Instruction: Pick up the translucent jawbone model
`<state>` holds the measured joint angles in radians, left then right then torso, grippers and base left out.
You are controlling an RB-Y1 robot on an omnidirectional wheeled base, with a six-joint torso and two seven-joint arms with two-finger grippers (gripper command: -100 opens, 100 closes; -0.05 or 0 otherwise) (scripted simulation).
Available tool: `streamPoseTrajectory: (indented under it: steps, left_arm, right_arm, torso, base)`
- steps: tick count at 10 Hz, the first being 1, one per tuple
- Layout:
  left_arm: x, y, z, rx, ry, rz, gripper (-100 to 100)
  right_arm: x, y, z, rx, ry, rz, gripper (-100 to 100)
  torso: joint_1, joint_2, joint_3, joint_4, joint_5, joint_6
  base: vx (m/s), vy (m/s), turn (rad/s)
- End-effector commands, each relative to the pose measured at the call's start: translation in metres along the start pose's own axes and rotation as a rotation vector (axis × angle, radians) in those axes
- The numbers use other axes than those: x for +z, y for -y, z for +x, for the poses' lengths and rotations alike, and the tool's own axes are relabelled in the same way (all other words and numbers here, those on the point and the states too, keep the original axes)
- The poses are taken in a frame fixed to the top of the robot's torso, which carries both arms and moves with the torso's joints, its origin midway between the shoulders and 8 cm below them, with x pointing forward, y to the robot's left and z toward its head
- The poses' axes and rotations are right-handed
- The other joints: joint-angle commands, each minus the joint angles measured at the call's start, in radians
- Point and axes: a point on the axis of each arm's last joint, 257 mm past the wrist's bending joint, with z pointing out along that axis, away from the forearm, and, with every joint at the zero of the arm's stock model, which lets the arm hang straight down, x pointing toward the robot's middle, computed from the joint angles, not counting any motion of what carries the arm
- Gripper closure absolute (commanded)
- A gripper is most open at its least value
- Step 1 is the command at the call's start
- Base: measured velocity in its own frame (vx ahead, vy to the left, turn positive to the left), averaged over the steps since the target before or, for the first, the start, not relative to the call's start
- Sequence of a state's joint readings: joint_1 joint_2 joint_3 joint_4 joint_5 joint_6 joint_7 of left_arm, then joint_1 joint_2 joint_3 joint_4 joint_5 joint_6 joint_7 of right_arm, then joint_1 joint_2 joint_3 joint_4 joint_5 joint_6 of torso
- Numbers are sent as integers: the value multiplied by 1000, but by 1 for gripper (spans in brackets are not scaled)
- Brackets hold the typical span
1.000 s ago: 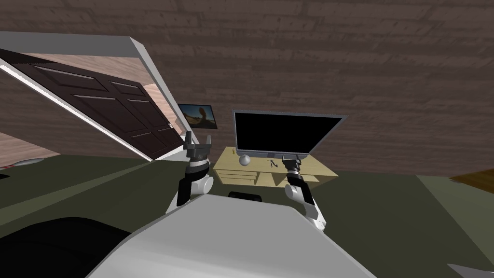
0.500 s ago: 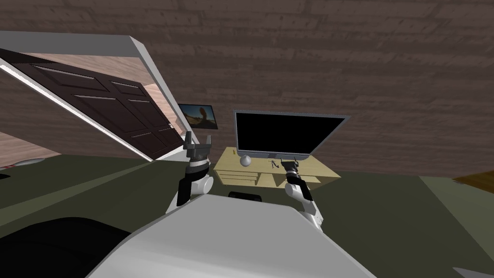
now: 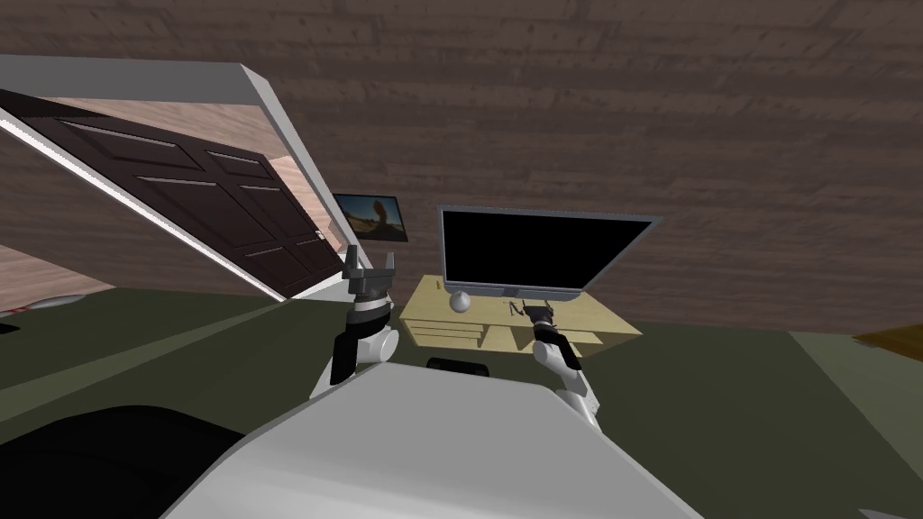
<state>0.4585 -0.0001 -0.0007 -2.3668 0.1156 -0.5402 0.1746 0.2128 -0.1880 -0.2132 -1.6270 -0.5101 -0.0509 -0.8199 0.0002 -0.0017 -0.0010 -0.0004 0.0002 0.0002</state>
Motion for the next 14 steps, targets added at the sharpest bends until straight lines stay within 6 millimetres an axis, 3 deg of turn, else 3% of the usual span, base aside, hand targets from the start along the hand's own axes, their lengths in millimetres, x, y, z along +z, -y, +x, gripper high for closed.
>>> streamPoseTrajectory:
  steps: [1, 4, 6, 7, 9, 14]
  left_arm:
    - [0, 0, 0, 0, 0, 0, 0]
    - [0, 0, 0, 0, 0, 0, 0]
    - [0, 0, 0, 0, 0, 0, 0]
    - [0, 0, 0, 0, 0, 0, 0]
    - [0, 0, 0, 0, 0, 0, 0]
    - [0, 0, 0, 0, 0, 0, 0]
  right_arm:
    - [4, 9, -23, 91, 67, 28, -100]
    - [6, 18, -45, 174, 126, 48, -100]
    - [6, 31, -78, 294, 218, 73, -100]
    - [6, 32, -79, 303, 223, 76, -100]
    - [5, 46, -105, 419, 308, 98, -100]
    - [-4, 71, -144, 588, 441, 121, -100]
  torso:
    - [0, 0, 0, 0, 0, 0]
    - [0, 0, 0, 0, 0, 0]
    - [0, 0, 0, 0, 0, 0]
    - [0, -1, -1, 0, 0, 0]
    - [0, 0, 0, 0, 0, 0]
    - [-1, -1, 0, 0, 0, 0]
  base:
    - [32, 20, 8]
    - [25, 14, 7]
    - [34, 6, 9]
    - [34, 6, 10]
    - [31, 1, 9]
    - [31, -8, 8]
